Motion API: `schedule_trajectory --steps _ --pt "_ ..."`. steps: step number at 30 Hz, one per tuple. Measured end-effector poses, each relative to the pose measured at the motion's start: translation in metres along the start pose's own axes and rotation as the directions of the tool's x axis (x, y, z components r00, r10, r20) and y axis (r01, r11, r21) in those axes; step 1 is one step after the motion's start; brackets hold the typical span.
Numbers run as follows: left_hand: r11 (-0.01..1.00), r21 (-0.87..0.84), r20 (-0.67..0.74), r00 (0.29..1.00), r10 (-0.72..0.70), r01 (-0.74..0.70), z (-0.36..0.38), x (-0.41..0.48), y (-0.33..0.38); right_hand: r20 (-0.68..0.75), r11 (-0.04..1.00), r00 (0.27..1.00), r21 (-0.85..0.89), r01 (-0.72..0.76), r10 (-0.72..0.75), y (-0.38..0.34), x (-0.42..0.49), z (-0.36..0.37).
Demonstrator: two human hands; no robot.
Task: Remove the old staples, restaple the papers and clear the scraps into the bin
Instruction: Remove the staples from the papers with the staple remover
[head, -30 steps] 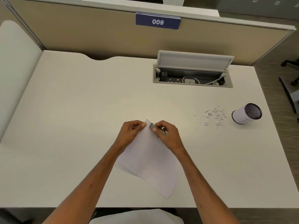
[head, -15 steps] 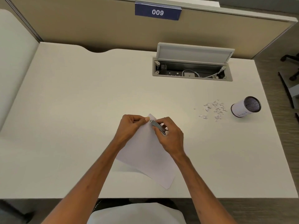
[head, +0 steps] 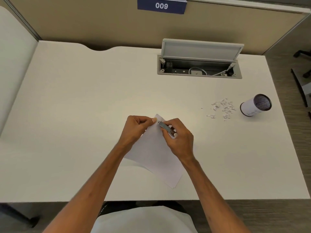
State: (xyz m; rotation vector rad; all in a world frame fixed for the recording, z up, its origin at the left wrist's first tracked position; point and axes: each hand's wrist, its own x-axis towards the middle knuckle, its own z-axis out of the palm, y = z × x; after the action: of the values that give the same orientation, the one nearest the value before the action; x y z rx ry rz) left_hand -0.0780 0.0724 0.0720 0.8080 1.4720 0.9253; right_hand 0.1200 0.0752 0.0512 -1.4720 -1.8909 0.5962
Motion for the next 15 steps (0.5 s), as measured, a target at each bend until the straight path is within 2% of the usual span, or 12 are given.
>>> schedule_trajectory --steps 7,15 --pt "0.998 0.055 0.001 1.000 0.017 -0.017 0.0003 0.0004 0.0011 -0.001 0.999 0.999 -0.009 0.039 -0.039 0.0007 0.0033 -0.0006" --pt "0.999 0.035 0.000 1.000 0.016 -0.016 0.0007 0.0000 0.0091 -0.003 0.996 0.996 0.026 0.085 -0.085 0.0017 0.0078 0.0004"
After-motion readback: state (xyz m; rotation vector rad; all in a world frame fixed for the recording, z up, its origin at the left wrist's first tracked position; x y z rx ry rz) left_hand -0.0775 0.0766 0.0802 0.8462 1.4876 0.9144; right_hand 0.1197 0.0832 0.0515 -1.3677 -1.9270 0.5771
